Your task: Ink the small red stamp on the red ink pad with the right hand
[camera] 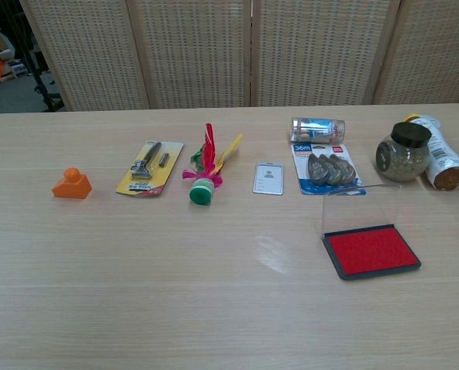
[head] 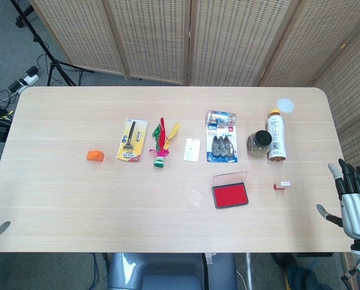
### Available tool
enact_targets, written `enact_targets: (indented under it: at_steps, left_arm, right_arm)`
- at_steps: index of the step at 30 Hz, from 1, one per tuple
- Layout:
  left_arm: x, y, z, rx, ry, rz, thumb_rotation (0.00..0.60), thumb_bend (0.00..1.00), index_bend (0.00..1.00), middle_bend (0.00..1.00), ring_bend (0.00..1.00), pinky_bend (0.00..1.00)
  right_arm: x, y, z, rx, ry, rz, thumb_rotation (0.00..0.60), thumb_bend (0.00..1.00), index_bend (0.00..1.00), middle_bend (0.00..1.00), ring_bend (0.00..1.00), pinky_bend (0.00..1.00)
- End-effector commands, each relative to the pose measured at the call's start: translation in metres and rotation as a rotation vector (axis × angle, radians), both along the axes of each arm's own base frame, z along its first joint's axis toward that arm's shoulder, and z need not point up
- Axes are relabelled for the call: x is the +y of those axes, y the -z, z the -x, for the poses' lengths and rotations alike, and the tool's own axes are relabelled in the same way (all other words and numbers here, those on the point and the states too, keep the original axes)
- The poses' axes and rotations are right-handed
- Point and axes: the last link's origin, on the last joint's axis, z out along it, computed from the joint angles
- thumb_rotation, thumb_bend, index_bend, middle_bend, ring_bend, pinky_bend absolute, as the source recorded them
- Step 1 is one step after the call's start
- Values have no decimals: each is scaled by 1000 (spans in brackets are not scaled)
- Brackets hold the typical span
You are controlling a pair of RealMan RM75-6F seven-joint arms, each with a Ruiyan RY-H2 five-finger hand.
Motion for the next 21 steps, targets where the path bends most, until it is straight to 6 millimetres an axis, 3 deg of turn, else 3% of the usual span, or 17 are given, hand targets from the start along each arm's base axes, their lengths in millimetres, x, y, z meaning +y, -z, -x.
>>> enact_targets:
  at_steps: [1, 9, 10, 12, 13, 15, 18, 21]
  left_arm:
    - [0, 0, 0, 1, 0, 1, 600, 87, 0, 0, 0, 0]
    - [2, 0, 1, -2, -5, 2, 600, 86, 0, 0, 0, 0]
    - [3, 0, 1, -3, -8, 2, 600, 87, 0, 0, 0, 0]
    - [4, 0, 2, -4, -14, 0, 600, 86, 0, 0, 0, 0]
    - [5, 0, 2, -3, -17, 0, 600, 86, 0, 0, 0, 0]
    - [8, -1, 2, 0, -25, -13, 600, 87, 0, 0, 0, 0]
    - [10, -2, 3, -3, -37, -23, 600, 87, 0, 0, 0, 0]
    - [13, -1, 4, 4, -49, -19, 600, 87, 0, 0, 0, 0]
  right_arm:
    - [0, 0, 0, -2, 2, -2, 600, 0, 0, 0, 0, 0]
    - [-5, -2, 5, -23, 29, -21, 600, 0, 0, 2, 0, 0]
    - [-8, -3, 6, -40, 34, -26, 600, 0, 0, 25, 0, 0]
    - [-16, -6, 8, -48, 36, -33, 600, 0, 0, 220, 123, 51]
    - [-20, -7, 10, -39, 31, -31, 600, 0, 0, 361, 246, 121]
    - [-37, -5, 15, -24, 15, -43, 600, 0, 0, 633, 567, 399]
    - [-53, -1, 20, -12, 11, -83, 600, 0, 0, 785, 765, 761]
    - [-68, 3, 27, 38, 26, -118, 600, 0, 0, 869, 915, 983]
